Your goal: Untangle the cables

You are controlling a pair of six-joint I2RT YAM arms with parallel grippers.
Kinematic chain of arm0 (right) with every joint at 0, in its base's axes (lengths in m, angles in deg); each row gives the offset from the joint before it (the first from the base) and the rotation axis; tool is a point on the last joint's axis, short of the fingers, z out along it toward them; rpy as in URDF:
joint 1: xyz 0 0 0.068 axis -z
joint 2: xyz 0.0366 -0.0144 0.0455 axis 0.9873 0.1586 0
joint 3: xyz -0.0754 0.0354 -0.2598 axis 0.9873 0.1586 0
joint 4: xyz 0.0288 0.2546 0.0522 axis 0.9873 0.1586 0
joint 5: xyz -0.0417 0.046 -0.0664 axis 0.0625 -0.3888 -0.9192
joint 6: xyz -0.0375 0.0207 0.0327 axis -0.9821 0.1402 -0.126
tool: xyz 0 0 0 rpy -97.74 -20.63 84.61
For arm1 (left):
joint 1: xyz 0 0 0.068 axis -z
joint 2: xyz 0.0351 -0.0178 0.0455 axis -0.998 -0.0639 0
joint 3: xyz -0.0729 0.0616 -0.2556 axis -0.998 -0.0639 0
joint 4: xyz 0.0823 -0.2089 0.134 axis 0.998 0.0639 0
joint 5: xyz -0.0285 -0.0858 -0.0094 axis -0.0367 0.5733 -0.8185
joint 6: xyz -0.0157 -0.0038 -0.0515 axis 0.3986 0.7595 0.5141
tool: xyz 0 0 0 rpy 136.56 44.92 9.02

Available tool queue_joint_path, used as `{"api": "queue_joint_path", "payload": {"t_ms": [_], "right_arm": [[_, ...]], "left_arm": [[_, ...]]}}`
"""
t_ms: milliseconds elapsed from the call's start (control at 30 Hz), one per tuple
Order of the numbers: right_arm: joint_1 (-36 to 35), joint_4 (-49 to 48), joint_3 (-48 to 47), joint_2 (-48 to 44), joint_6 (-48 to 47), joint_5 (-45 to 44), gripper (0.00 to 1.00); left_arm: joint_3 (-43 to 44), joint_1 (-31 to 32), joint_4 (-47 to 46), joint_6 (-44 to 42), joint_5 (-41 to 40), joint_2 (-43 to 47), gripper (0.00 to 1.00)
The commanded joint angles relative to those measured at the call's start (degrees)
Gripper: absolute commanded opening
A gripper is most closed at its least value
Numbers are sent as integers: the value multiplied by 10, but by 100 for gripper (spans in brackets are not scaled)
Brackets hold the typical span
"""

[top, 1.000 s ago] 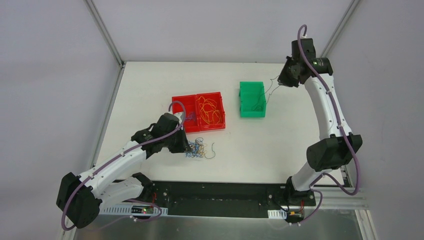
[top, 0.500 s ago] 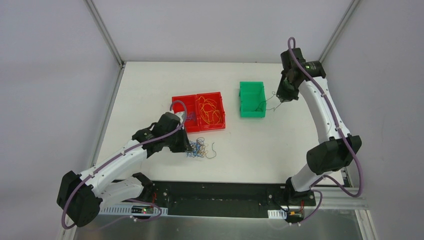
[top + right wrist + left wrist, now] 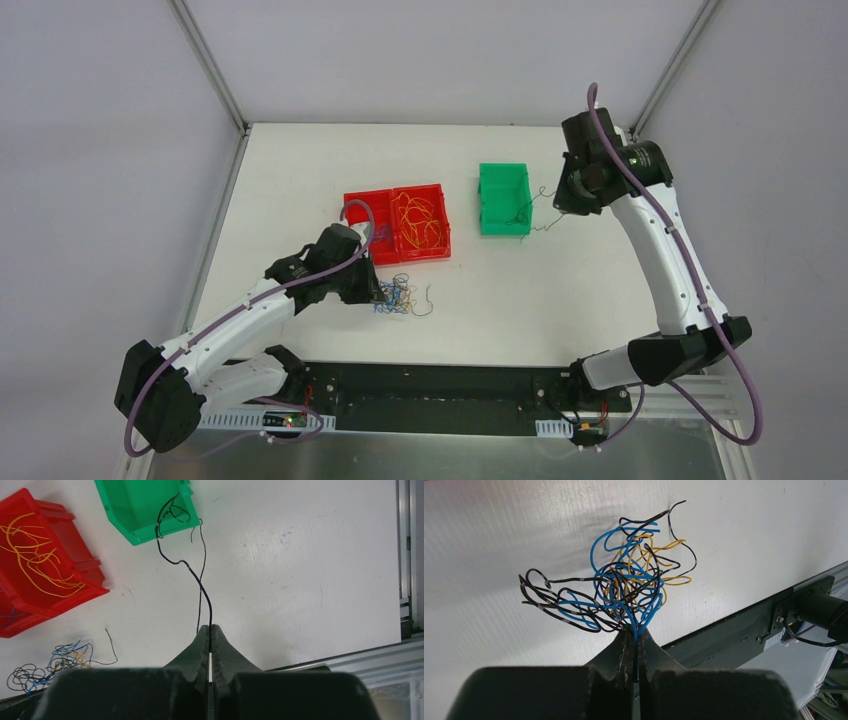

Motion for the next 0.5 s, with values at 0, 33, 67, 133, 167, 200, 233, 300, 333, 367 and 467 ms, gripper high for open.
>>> {"api": "queue_joint_path", "payload": {"t_ms": [0,33,67,133,167,200,233,300,333,367,467], "right_arm": [[1,-8,-54,7,10,30,0],[1,-13,-66,16,10,36,0],[1,-18,-80,25,9,42,0],[1,-18,-113,51,8,56,0],[1,-13,-134,67,6,61,0],[0,-4,-155,83,7,66,0],[0,4,-175,95,7,69,0],[1,1,-193,107,11,70,0],[0,-7,-194,109,11,74,0],[0,-15,-194,110,12,77,0],[1,-38,-193,124,7,81,0]], "left_arm": [[24,8,-11,-7,7,-3,0],[24,8,-11,-6,7,-2,0],[23,8,-11,-6,7,-1,0],[21,8,-11,-5,6,4,0],[19,8,-10,-5,5,7,0],[16,8,-11,-4,3,10,0],[14,8,-11,-4,3,11,0],[9,8,-11,-2,1,16,0],[8,8,-11,-2,0,18,0],[7,8,-11,-2,0,17,0],[9,8,-10,-4,1,13,0]]}}
